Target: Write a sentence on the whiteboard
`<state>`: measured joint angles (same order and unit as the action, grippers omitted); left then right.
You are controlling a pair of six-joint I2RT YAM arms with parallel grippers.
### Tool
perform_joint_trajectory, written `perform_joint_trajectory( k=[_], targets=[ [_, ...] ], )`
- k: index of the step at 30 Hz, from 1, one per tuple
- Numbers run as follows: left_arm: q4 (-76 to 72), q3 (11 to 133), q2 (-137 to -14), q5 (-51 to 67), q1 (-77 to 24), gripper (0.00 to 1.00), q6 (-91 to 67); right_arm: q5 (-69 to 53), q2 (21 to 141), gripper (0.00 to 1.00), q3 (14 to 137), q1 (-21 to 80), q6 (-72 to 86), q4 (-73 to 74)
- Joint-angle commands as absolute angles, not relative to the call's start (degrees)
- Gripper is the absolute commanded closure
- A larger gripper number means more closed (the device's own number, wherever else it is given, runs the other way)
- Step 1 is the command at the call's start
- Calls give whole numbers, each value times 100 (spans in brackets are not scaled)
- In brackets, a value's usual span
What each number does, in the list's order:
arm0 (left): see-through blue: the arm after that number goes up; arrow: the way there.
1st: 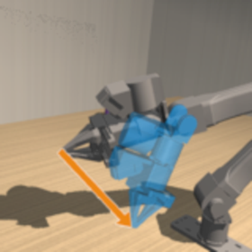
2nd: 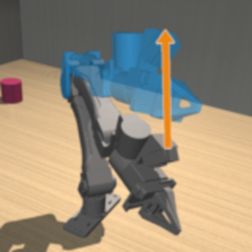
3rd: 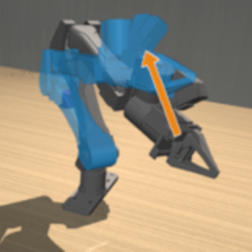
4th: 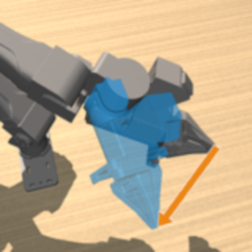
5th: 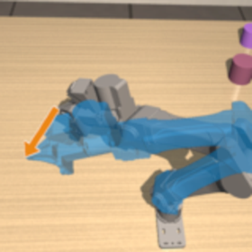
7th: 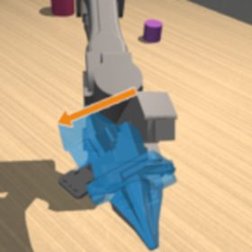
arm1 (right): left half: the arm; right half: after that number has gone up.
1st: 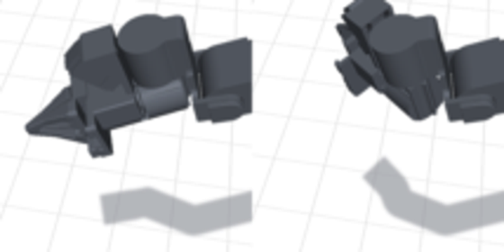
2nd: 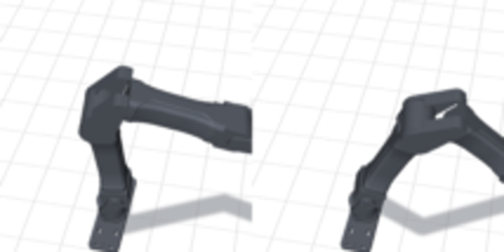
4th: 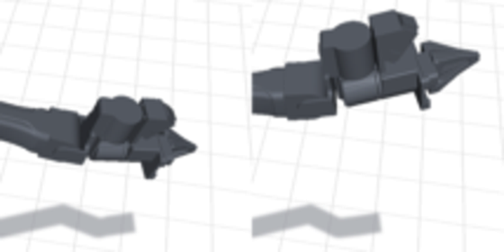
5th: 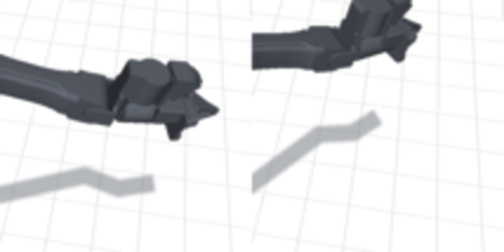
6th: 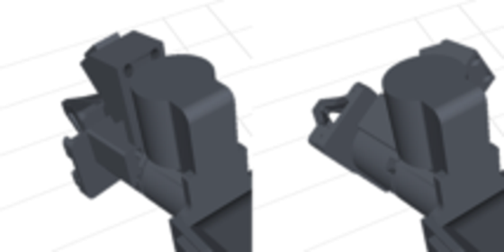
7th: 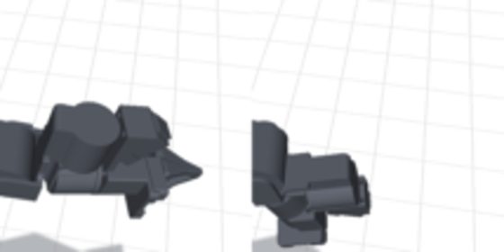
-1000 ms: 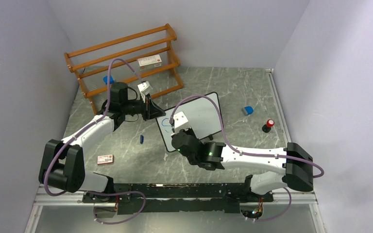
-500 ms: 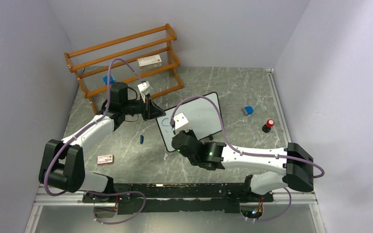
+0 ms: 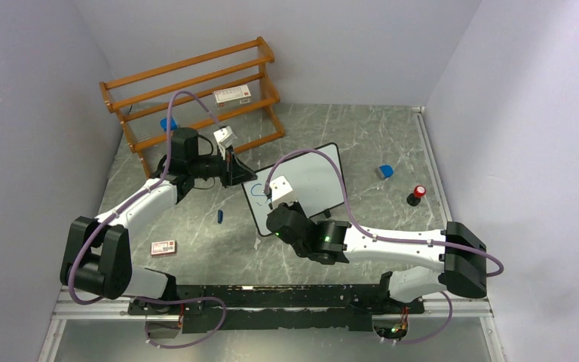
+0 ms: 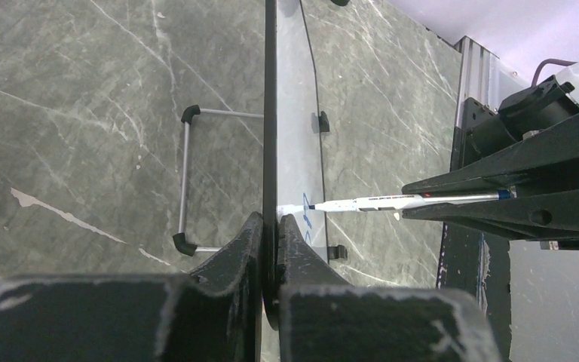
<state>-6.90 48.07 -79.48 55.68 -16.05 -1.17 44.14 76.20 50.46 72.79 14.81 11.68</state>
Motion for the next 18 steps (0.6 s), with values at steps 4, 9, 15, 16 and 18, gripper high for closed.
perform_joint_trajectory(
  k=[4, 9, 15, 16, 18],
  targets=[
    [-624, 4842, -7846, 5611, -1547, 95, 263, 4357, 7594, 100, 4964, 7227, 1595, 1272],
    [-606, 4843, -7849, 5612, -1545, 95, 280, 4379, 7553, 100, 4952, 7228, 1601, 1243],
    [-633, 4834, -7857, 5634, -1547, 95, 257, 4525, 7541, 100, 4921, 7225, 1559, 1022],
    [-629, 4834, -7855, 5638, -1547, 95, 255, 4559, 7542, 100, 4914, 7226, 1539, 967],
    [-639, 4830, -7857, 5640, -1547, 95, 245, 4643, 7520, 100, 4889, 7227, 1500, 842]
  ],
)
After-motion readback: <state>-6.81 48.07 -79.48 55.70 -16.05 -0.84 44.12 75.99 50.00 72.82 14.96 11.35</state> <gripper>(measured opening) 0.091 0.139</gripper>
